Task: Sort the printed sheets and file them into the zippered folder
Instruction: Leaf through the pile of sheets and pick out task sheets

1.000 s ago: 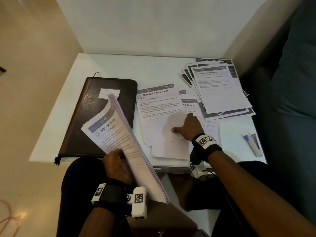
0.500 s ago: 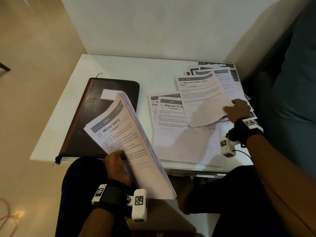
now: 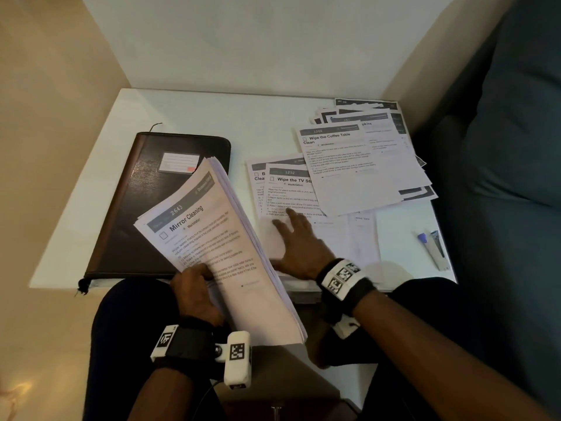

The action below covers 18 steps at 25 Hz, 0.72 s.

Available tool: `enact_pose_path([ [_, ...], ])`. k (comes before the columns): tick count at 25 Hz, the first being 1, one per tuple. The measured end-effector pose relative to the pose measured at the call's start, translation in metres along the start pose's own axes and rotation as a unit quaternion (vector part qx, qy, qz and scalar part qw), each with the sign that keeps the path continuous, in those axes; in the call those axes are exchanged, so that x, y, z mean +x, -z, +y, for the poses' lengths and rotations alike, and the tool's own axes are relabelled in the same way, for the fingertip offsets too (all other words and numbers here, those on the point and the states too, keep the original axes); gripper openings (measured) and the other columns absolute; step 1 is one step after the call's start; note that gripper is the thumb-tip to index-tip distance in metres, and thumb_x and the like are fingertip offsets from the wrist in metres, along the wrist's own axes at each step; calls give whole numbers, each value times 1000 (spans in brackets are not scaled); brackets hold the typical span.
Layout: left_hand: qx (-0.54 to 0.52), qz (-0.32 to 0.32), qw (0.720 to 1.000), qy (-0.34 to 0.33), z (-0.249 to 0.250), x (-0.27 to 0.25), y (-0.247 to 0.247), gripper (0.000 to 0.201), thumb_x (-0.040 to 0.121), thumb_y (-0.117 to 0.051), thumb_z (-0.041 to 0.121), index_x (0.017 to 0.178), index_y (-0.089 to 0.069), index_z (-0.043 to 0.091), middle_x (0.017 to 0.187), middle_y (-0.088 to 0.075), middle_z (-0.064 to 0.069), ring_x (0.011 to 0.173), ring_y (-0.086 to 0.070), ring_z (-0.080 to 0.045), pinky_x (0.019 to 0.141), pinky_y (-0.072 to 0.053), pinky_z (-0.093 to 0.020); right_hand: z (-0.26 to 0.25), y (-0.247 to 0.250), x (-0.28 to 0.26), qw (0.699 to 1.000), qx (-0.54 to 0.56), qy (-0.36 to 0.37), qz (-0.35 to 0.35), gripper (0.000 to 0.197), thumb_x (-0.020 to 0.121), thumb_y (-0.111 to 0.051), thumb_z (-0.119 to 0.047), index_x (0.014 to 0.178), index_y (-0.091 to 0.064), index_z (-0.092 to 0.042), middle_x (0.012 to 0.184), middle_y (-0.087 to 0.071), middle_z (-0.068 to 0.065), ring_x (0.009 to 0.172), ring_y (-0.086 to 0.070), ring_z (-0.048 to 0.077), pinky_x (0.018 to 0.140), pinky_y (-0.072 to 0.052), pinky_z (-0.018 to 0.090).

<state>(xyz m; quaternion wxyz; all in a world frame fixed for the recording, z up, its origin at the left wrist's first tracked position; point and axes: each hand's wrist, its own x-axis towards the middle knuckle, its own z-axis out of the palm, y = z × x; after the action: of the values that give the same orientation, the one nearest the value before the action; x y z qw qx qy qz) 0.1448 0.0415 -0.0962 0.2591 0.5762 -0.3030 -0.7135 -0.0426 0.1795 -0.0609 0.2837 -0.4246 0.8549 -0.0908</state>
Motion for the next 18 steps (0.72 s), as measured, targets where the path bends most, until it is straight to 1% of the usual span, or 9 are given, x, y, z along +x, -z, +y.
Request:
enact_pose_path([
  [2,0,-12,1000,-18,2,-3,0,20,64,-59,-1,84,-58,4,82,-52,-14,77,-56,-28,60,-50,-33,-7,-18,-4,998,-60,23,-25,105,84,-61,-70,162,-2,-31,168,22,5,154,18,37,116,-17,70],
  [3,-1,-3,1000,-20,2,-3,-1,19,64,-58,-5,81,-56,4,81,-51,-13,75,-56,-28,57,-50,-30,-7,-21,-6,996,-76,30,-24,102,87,-60,-67,162,-2,-30,168,23,5,154,20,38,116,-14,70],
  [6,-18,0,1000,-2,4,-2,-2,22,53,-60,-1,70,-51,9,85,-49,-10,77,-53,-28,59,-48,-33,8,-18,-5,998,-55,42,-11,70,99,-48,-58,158,-25,-30,171,9,2,156,11,34,118,-20,67],
  [8,-23,-6,1000,18,3,1,-1,34,41,-64,4,71,-50,11,88,-48,-10,78,-52,-28,61,-47,-36,24,-6,-3,998,21,59,32,48,105,-47,-43,147,-49,-21,170,-15,5,157,-9,31,120,-28,57],
  [10,-10,-13,999,30,2,5,2,41,32,-68,11,70,-52,11,88,-50,-12,79,-55,-30,66,-50,-40,40,5,-3,985,100,66,126,35,105,-51,-25,134,-63,-8,156,-44,14,145,-40,32,117,-35,40],
  [13,29,-12,999,20,0,9,5,34,40,-71,12,70,-57,6,86,-56,-18,83,-60,-35,73,-52,-46,58,16,-4,945,156,-20,288,24,102,-52,-13,116,-68,-2,118,-68,19,110,-64,38,90,-46,34],
  [14,33,-9,999,17,0,7,5,30,48,-70,10,75,-59,5,88,-57,-19,85,-60,-35,75,-52,-46,63,21,-6,926,164,-64,334,26,102,-50,-14,116,-68,-3,114,-68,18,106,-64,39,86,-47,36],
  [16,13,-10,1000,23,1,5,4,26,54,-65,6,78,-57,5,92,-56,-18,87,-61,-34,78,-52,-46,65,28,-11,896,176,-111,392,37,103,-44,-17,134,-61,-8,117,-68,15,107,-64,36,90,-48,39],
  [18,-12,-21,999,26,0,6,2,28,46,-66,5,71,-53,9,86,-53,-15,83,-60,-32,75,-51,-43,57,26,-18,910,156,-51,380,51,102,-45,-9,151,-46,-22,119,-65,8,100,-64,26,86,-50,34],
])
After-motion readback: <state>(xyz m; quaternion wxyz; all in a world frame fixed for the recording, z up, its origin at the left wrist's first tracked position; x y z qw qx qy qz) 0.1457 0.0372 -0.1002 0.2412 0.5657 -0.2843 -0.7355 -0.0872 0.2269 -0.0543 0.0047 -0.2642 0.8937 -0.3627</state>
